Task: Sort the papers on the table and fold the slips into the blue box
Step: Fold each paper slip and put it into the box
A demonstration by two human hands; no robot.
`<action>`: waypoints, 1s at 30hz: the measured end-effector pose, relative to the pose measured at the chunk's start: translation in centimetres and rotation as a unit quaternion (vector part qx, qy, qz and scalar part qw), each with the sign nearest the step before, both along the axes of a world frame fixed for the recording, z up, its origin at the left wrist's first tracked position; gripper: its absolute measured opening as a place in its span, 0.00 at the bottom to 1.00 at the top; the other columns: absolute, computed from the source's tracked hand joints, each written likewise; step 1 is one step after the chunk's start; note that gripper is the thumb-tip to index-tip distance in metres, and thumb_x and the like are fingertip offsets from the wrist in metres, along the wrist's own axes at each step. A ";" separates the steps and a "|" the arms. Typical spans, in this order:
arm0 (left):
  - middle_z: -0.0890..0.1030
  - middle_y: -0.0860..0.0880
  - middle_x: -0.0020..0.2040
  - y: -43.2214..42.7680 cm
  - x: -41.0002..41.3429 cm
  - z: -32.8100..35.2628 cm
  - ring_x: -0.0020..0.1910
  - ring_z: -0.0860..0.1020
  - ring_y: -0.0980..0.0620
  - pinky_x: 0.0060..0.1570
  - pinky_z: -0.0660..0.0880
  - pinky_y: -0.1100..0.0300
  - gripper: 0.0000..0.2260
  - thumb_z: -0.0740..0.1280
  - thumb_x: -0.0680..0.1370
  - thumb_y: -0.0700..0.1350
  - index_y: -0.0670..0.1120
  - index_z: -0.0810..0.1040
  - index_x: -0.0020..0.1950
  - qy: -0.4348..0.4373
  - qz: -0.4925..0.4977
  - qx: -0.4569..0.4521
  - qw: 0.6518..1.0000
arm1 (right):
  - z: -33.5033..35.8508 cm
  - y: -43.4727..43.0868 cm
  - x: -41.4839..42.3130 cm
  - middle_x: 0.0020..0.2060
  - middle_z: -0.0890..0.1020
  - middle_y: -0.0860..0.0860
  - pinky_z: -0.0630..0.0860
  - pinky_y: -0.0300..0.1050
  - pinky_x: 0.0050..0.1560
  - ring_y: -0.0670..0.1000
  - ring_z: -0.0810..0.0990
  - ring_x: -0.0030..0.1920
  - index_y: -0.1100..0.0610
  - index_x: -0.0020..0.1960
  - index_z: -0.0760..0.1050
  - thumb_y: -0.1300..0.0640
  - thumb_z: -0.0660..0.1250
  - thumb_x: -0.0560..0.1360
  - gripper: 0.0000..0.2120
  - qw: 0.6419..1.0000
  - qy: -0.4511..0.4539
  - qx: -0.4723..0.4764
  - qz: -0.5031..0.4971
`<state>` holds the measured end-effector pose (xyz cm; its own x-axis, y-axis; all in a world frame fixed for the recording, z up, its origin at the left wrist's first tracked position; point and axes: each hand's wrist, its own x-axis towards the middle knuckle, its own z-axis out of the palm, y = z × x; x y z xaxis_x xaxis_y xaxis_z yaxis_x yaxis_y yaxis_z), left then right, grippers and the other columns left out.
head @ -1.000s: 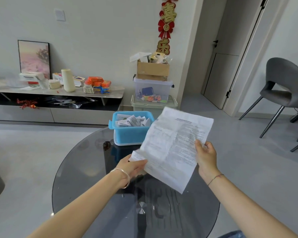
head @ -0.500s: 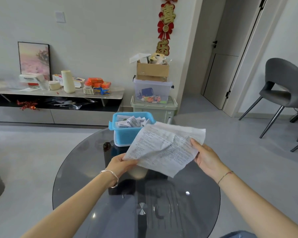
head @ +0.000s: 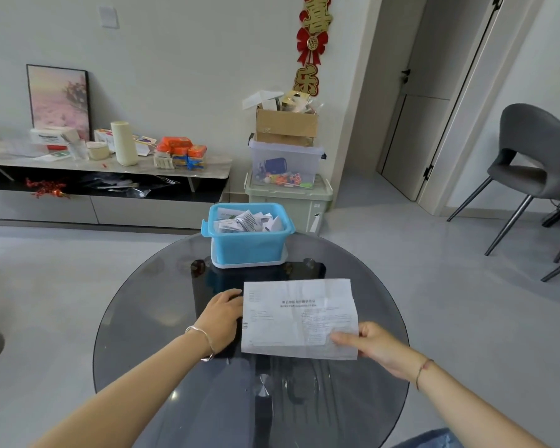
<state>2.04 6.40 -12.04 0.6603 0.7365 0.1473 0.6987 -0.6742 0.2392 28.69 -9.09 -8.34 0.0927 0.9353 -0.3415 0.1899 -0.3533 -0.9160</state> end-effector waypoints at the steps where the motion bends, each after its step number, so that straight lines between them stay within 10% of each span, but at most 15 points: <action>1: 0.66 0.52 0.74 -0.4 -0.2 0.5 0.74 0.60 0.51 0.73 0.51 0.60 0.18 0.55 0.82 0.45 0.51 0.68 0.73 0.003 -0.008 -0.021 1.000 | 0.1 -0.1 0.1 0.55 0.83 0.46 0.74 0.39 0.60 0.44 0.81 0.56 0.55 0.58 0.80 0.54 0.70 0.73 0.14 1.000 -0.007 -0.010 0.017; 5: 0.74 0.51 0.67 -1.7 -0.2 1.7 0.63 0.71 0.53 0.70 0.61 0.60 0.20 0.51 0.81 0.55 0.50 0.73 0.68 0.020 -0.071 -0.054 0.996 | -0.1 0.1 -0.1 0.54 0.83 0.44 0.74 0.38 0.61 0.42 0.81 0.56 0.52 0.58 0.79 0.51 0.70 0.74 0.14 0.999 -0.027 -0.018 0.024; 10: 0.82 0.55 0.49 -3.0 0.5 2.2 0.47 0.79 0.59 0.50 0.69 0.67 0.24 0.46 0.82 0.57 0.52 0.80 0.51 -0.242 0.044 -0.233 0.941 | -1.2 1.1 -0.2 0.52 0.84 0.47 0.77 0.34 0.52 0.43 0.83 0.50 0.56 0.56 0.80 0.55 0.70 0.74 0.12 0.997 -0.048 -0.010 -0.053; 15: 0.79 0.51 0.53 -3.4 1.3 1.5 0.45 0.76 0.56 0.42 0.74 0.68 0.10 0.65 0.78 0.52 0.49 0.74 0.56 -0.092 0.086 -0.217 0.968 | -1.4 1.7 0.0 0.51 0.84 0.47 0.77 0.34 0.47 0.45 0.83 0.50 0.56 0.57 0.77 0.61 0.74 0.71 0.15 0.994 -0.080 -0.016 -0.066; 25: 0.76 0.51 0.65 -2.4 2.7 1.2 0.58 0.77 0.49 0.56 0.76 0.58 0.25 0.68 0.77 0.50 0.50 0.65 0.71 -0.027 0.112 -0.225 0.968 | -0.7 5.1 0.8 0.44 0.82 0.53 0.72 0.39 0.36 0.50 0.79 0.39 0.60 0.49 0.77 0.54 0.69 0.75 0.09 0.971 -0.173 0.009 -0.164; 30: 0.69 0.47 0.67 -2.7 2.8 1.6 0.63 0.71 0.48 0.63 0.71 0.56 0.42 0.69 0.76 0.52 0.50 0.41 0.78 0.010 0.109 -0.146 0.983 | -1.6 6.0 -0.2 0.29 0.71 0.51 0.63 0.42 0.31 0.51 0.68 0.30 0.59 0.34 0.67 0.57 0.69 0.73 0.14 0.944 -0.269 0.070 -0.175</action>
<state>4.85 3.66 -10.41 0.4829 0.8696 -0.1026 0.8253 -0.4129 0.3851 28.52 -3.07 -9.91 0.5304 0.8471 -0.0324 0.5354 -0.3644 -0.7620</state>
